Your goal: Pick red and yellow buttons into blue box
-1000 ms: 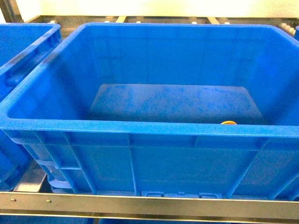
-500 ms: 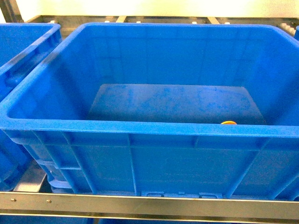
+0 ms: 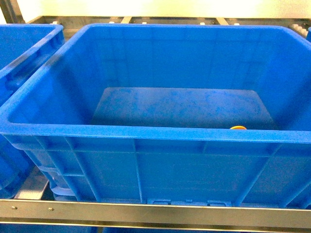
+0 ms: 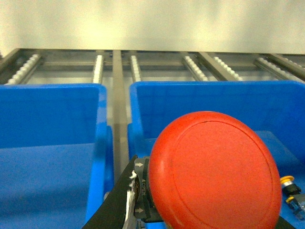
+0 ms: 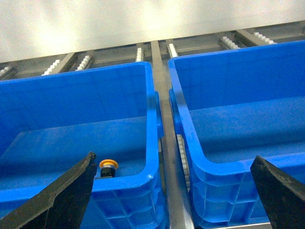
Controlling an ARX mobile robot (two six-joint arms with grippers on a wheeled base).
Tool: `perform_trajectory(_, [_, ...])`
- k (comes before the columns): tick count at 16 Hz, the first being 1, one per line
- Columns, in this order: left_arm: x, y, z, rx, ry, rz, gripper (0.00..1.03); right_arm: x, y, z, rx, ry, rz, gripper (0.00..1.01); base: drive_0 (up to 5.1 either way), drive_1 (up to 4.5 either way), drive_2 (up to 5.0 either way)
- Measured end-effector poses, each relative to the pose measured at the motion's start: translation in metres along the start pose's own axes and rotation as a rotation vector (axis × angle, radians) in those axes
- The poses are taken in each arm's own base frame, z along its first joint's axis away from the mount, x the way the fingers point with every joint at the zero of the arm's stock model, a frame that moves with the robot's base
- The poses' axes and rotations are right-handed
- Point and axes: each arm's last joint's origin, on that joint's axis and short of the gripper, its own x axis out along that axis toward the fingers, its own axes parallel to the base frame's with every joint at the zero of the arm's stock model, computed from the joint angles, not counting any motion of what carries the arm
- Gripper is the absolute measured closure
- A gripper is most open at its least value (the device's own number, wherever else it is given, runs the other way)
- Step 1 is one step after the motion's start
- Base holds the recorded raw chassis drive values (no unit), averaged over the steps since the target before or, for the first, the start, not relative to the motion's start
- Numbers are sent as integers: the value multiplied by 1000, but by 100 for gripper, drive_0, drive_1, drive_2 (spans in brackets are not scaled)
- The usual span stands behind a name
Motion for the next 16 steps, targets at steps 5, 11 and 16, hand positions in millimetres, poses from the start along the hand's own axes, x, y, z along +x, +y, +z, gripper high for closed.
perform_trajectory(5, [83, -22, 1, 93, 259, -132, 72, 0, 0, 0, 0, 0, 0, 3, 0, 0, 0])
perform_trajectory(11, [140, -63, -17, 223, 490, -279, 72, 0, 0, 0, 0, 0, 0, 3, 0, 0, 0])
perform_trajectory(16, [141, -60, -15, 225, 470, -258, 41, 0, 0, 0, 0, 0, 0, 3, 0, 0, 0])
